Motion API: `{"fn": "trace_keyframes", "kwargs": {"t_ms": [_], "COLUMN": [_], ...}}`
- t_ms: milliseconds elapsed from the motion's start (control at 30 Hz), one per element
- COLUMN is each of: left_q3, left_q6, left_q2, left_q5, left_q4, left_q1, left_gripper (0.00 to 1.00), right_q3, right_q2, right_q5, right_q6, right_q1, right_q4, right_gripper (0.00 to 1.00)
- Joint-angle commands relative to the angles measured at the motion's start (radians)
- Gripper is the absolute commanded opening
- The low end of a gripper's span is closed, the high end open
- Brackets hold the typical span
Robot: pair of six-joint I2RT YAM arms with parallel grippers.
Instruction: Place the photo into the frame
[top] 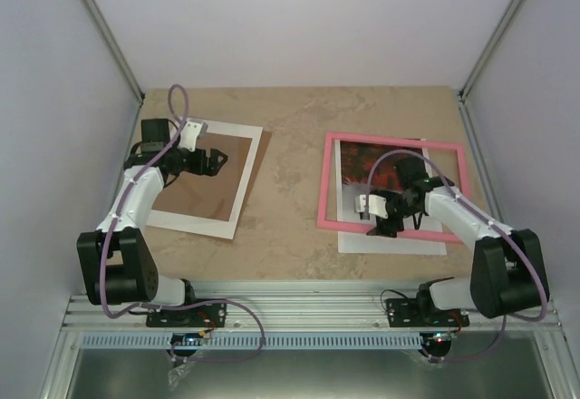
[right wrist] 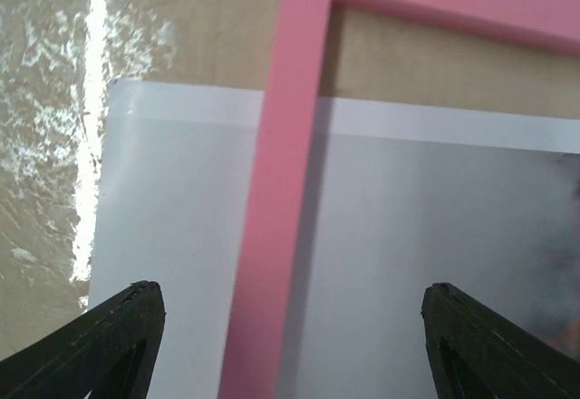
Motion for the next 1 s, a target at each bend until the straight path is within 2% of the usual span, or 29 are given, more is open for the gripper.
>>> {"fn": "trace_keyframes", "kwargs": {"t_ms": [0, 333, 600, 867, 967], "left_q3": [0.007, 0.031, 0.045, 0.062, 0.085], "left_q6": [0.035, 0.03, 0.026, 0.024, 0.037], "left_q2": [-0.005, 0.033, 0.055, 0.061, 0.061], "left_q5": [0.045, 0.085, 0.092, 0.093, 0.124], "left_q4": [-0.018, -0.011, -0.016, -0.025, -0.054], "left_q1": [-0.005, -0.007, -0.006, -0.007, -0.006], "left_gripper": [1.0, 0.99, 0.99, 0.99, 0.99], "right_q3": [-0.011, -0.033, -0.035, -0.015, 0.031], "right_q2": [0.066, 0.186, 0.244, 0.244, 0.224], "right_q5": [0.06, 0.095, 0.074, 0.052, 0.045], "right_q6": [-0.074, -0.04, 0.001, 0.029, 0.047], "right_q1": [0.043, 0.09, 0.089, 0.091, 0.089], "right_q4": [-0.016, 0.05, 0.068, 0.05, 0.011], "right_gripper": [0.78, 0.67, 0.51, 0.26, 0.11]}}
